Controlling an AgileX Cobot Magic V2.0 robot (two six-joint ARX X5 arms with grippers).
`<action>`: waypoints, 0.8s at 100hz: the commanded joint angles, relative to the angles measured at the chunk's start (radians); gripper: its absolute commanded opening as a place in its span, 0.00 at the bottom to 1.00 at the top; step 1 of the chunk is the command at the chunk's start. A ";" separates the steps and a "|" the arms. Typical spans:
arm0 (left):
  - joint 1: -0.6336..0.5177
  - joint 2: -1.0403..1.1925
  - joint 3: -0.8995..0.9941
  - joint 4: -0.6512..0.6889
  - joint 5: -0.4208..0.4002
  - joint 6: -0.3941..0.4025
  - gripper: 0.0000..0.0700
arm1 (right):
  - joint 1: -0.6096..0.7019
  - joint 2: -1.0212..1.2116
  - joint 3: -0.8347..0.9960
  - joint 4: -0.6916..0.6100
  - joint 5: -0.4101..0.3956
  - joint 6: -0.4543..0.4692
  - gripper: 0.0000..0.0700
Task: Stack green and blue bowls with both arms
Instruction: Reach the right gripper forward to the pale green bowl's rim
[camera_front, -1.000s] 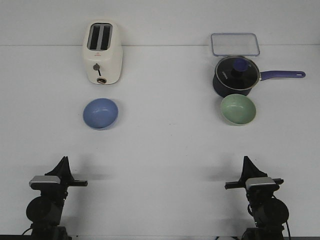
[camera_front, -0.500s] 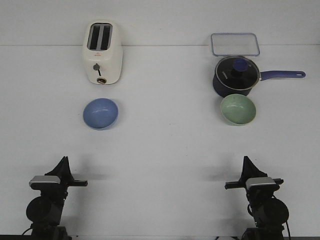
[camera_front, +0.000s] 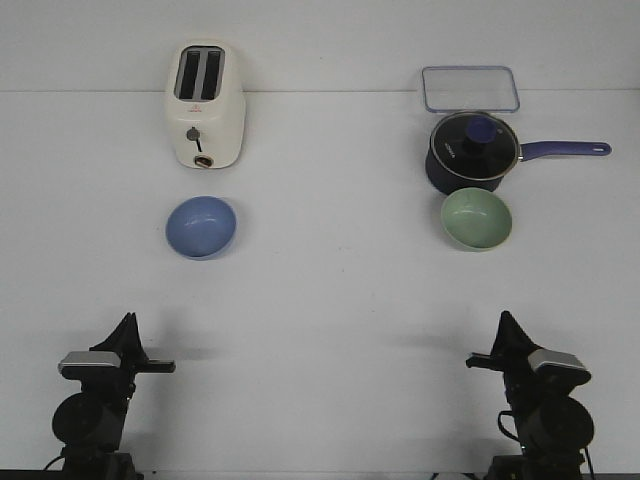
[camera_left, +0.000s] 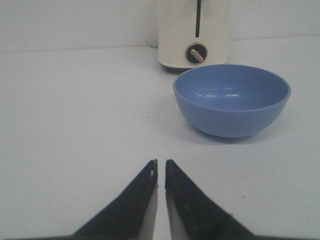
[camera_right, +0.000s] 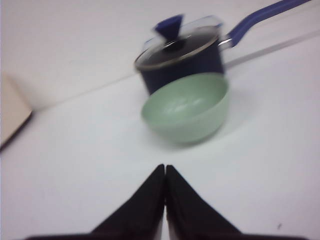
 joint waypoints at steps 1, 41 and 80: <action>0.000 -0.002 -0.020 0.015 0.001 0.009 0.02 | 0.000 0.063 0.132 -0.040 0.021 -0.005 0.00; 0.000 -0.002 -0.020 0.014 0.001 0.009 0.02 | -0.002 0.753 0.679 -0.301 0.083 -0.149 0.66; 0.000 -0.002 -0.020 0.014 0.001 0.009 0.02 | -0.127 1.427 1.065 -0.431 -0.003 -0.179 0.66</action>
